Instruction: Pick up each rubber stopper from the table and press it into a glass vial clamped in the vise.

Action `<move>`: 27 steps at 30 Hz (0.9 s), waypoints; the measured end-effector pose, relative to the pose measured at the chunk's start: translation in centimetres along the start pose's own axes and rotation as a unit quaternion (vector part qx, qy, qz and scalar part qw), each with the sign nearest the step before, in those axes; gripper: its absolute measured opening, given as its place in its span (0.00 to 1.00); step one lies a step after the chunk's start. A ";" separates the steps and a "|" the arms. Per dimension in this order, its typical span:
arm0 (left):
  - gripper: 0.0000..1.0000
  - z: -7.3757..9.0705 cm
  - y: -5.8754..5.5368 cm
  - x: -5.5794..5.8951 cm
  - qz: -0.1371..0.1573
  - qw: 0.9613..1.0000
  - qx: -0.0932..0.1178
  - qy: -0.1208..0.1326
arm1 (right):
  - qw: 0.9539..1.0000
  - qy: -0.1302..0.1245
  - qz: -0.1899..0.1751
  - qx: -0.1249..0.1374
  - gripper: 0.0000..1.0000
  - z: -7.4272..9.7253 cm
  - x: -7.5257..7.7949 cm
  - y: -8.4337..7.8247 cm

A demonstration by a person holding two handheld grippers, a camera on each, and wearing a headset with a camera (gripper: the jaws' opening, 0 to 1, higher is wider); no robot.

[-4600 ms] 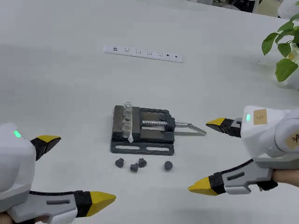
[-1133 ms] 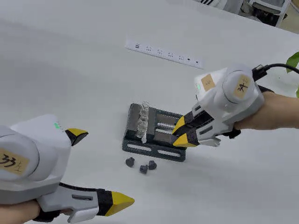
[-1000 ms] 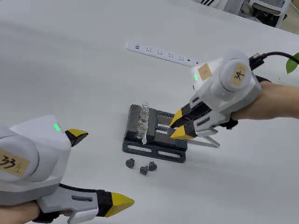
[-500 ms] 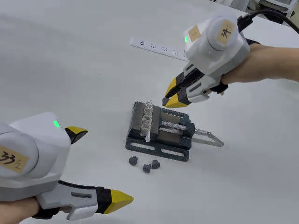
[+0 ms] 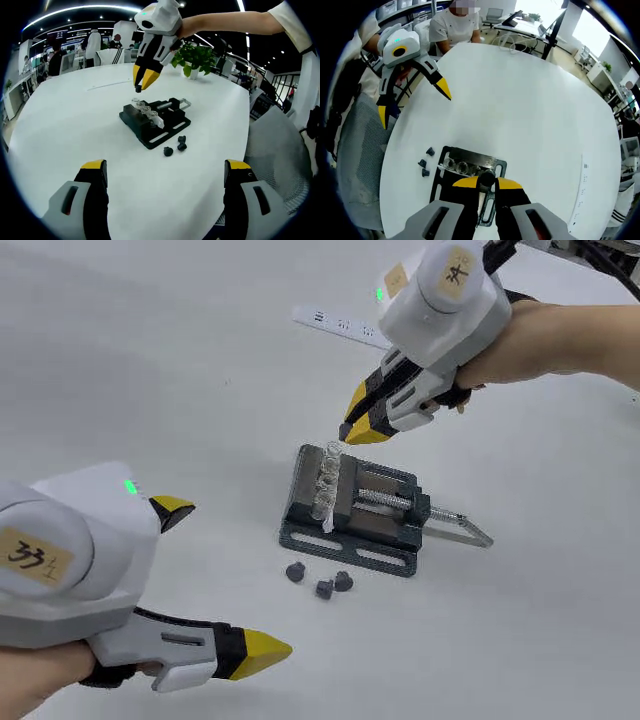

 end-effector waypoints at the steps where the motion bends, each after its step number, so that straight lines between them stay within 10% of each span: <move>1: 0.96 0.0 0.0 0.0 0.001 1.000 0.000 0.000 | 1.000 0.001 0.001 -0.001 0.07 0.0 -0.2 -0.2; 27: 0.96 0.2 -1.0 0.1 0.016 1.000 -0.006 0.000 | 0.999 0.005 0.024 -0.028 0.07 -1.8 0.0 -0.2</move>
Point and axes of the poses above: the centre of the closed fingertips' face, and the gripper's own axes: z roughly backward along the fingers, x roughly to its right, y roughly out of its top, the point moved 1 cm from there along z, roughly backward along the fingers, and after that the axes turned 4 degrees about -z, right-handed, at the moved point
